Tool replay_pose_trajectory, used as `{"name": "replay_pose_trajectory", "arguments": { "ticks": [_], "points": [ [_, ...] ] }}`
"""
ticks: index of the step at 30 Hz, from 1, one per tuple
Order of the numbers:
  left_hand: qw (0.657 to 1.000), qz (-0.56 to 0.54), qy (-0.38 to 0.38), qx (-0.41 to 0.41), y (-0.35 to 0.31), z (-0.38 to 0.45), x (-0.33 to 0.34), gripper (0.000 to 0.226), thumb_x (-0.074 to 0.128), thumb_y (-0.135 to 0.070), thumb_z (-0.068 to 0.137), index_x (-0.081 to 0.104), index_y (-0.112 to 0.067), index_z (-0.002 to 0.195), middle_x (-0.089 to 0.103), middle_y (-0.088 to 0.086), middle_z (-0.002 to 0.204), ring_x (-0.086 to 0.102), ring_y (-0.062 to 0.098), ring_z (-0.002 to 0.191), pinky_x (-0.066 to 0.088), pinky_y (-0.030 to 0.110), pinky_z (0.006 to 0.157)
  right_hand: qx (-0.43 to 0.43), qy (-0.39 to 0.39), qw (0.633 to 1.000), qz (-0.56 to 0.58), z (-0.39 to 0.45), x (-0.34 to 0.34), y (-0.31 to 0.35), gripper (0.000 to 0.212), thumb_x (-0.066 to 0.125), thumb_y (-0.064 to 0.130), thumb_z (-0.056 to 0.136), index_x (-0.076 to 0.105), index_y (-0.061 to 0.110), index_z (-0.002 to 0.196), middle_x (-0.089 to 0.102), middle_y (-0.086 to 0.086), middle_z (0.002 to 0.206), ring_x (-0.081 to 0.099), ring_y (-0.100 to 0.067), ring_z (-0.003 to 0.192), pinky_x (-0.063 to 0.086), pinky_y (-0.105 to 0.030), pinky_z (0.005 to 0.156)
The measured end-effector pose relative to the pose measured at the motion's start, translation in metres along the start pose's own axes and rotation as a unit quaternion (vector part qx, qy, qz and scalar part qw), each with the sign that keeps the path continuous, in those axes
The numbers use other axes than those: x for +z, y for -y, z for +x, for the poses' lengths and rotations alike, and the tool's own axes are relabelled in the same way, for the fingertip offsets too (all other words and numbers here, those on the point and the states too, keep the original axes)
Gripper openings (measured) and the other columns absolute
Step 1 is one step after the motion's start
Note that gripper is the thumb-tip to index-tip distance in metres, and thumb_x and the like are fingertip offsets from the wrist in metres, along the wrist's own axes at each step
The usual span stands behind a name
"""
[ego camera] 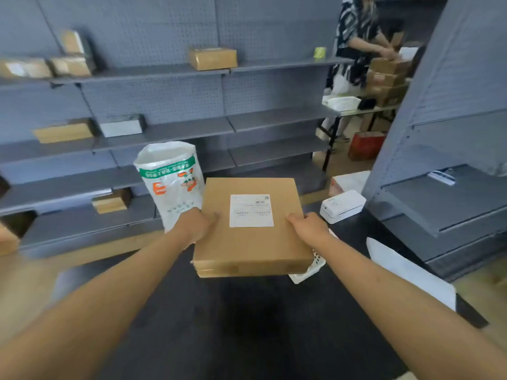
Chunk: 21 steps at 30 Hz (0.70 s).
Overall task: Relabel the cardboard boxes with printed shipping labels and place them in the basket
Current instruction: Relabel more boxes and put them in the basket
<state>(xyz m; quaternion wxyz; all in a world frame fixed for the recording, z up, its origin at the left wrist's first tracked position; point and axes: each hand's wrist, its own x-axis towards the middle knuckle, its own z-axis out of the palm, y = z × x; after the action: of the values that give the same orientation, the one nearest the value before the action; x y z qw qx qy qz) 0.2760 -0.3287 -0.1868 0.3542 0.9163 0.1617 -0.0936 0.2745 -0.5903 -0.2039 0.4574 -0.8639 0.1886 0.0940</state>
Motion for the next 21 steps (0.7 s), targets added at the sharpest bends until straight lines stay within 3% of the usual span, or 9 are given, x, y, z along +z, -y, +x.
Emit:
{"name": "replay_pose_trajectory", "arguments": {
  "ticks": [3,7,12,17,21],
  "points": [
    [0.996,0.022,0.034,0.075,-0.046,-0.001,0.029,0.057,0.041,-0.05,0.097,0.042,-0.01,0.139,0.051,0.012,0.137,0.052,0.031,0.121,0.04,0.039,0.1,0.05,-0.062,0.996,0.038,-0.016,-0.039,-0.035,0.068,0.047,0.059,0.088,0.042,0.013,0.137,0.054,-0.008,0.133,0.056,-0.027,0.108,0.046,-0.04,0.09],
    [0.973,0.065,0.114,0.189,-0.116,-0.022,0.096,0.057,0.038,-0.052,0.097,0.045,-0.013,0.138,0.053,0.011,0.136,0.054,0.03,0.117,0.04,0.036,0.091,0.121,-0.158,0.978,0.066,-0.053,-0.105,-0.098,0.073,0.043,0.062,0.089,0.036,0.012,0.141,0.053,-0.009,0.134,0.055,-0.029,0.112,0.046,-0.039,0.088],
    [0.937,0.076,0.224,0.256,-0.196,-0.086,0.195,0.064,0.041,-0.053,0.095,0.04,-0.009,0.142,0.048,0.012,0.14,0.051,0.031,0.121,0.043,0.035,0.093,0.207,-0.26,0.939,0.086,-0.118,-0.198,-0.184,0.065,0.043,0.06,0.091,0.05,0.011,0.132,0.06,-0.011,0.125,0.059,-0.029,0.107,0.047,-0.036,0.09],
    [0.887,0.094,0.311,0.33,-0.269,-0.17,0.29,0.062,0.046,-0.058,0.091,0.052,-0.009,0.129,0.059,0.008,0.126,0.057,0.022,0.095,0.042,0.031,0.076,0.284,-0.344,0.888,0.113,-0.191,-0.277,-0.272,0.062,0.045,0.059,0.09,0.055,0.01,0.126,0.061,-0.011,0.12,0.056,-0.026,0.089,0.041,-0.031,0.074],
    [0.85,0.115,0.359,0.367,-0.322,-0.238,0.36,0.055,0.045,-0.056,0.092,0.051,-0.012,0.126,0.059,0.007,0.122,0.053,0.02,0.087,0.043,0.031,0.075,0.324,-0.391,0.851,0.136,-0.238,-0.331,-0.335,0.065,0.045,0.059,0.091,0.048,0.008,0.131,0.058,-0.013,0.127,0.058,-0.03,0.106,0.043,-0.032,0.08]
  ]
}}
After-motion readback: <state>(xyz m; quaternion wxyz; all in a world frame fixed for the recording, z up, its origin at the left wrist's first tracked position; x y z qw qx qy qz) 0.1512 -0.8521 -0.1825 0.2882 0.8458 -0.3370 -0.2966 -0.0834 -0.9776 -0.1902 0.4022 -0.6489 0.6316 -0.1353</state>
